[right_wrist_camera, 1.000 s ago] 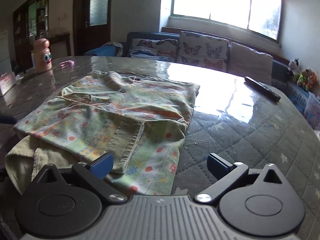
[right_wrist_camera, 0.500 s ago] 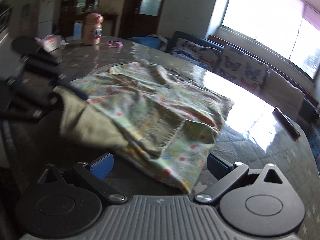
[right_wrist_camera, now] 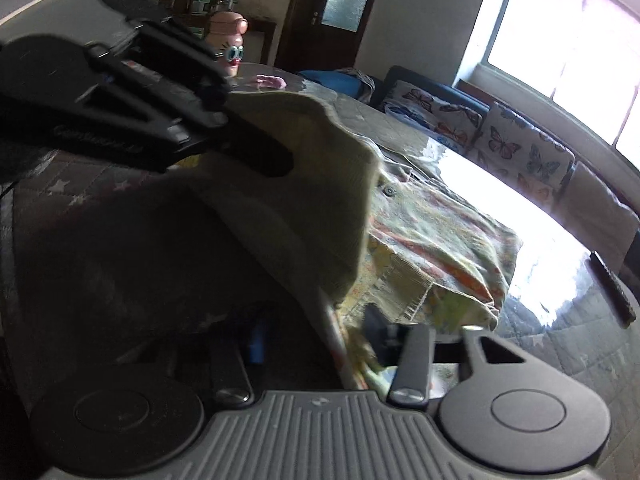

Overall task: Fold clothes
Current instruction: 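Grasp the shirt hem with both grippers and lift it up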

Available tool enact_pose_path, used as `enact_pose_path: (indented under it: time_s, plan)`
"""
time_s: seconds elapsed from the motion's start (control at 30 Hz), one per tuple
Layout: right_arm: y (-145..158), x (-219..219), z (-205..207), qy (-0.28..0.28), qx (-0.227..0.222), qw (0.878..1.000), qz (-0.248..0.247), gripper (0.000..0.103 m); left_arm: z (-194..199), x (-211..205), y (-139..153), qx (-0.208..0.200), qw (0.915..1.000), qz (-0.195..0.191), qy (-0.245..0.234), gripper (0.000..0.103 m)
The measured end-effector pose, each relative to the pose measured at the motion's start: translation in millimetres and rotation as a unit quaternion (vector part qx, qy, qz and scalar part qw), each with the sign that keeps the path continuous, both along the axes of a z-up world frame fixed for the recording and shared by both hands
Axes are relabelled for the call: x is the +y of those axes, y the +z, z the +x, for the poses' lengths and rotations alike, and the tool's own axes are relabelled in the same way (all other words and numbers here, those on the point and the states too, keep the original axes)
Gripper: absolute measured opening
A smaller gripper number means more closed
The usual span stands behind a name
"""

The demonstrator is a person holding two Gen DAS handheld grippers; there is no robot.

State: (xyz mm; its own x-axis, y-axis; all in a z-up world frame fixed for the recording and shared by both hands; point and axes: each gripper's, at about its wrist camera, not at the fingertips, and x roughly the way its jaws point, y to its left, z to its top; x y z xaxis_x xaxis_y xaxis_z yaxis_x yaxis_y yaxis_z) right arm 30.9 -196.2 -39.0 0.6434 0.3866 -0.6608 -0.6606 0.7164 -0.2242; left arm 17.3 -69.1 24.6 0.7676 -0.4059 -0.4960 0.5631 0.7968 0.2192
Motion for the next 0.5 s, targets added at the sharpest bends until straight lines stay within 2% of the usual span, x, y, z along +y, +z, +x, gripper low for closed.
enact_pose_path:
  time_s: [0.07, 0.1, 0.13, 0.2, 0.3, 0.5]
  plan:
    - [4, -4, 6, -0.011, 0.011, 1.000, 0.012, 0.025, -6, 5, -2, 0.002, 1.0000, 0.000, 0.003, 0.018]
    - [7, -7, 10, -0.015, 0.021, 0.999, 0.025, 0.023, -9, 7, -3, 0.001, 1.0000, 0.000, 0.006, 0.027]
    - [10, -9, 11, -0.017, 0.026, 0.999, 0.035, 0.019, -14, 11, -4, -0.002, 0.9999, 0.002, 0.011, 0.040]
    - [16, -10, 12, -0.020, 0.026, 0.999, 0.042, 0.019, -24, 19, -7, -0.004, 0.9998, 0.006, 0.018, 0.055]
    - [21, -12, 16, -0.022, 0.025, 0.998, 0.052, 0.019, -38, 30, -13, -0.001, 0.9995, 0.015, 0.027, 0.060]
    - [34, -16, 25, -0.033, 0.030, 0.996, 0.076, 0.018, -51, 39, -32, -0.010, 0.9972, 0.060, 0.043, 0.068]
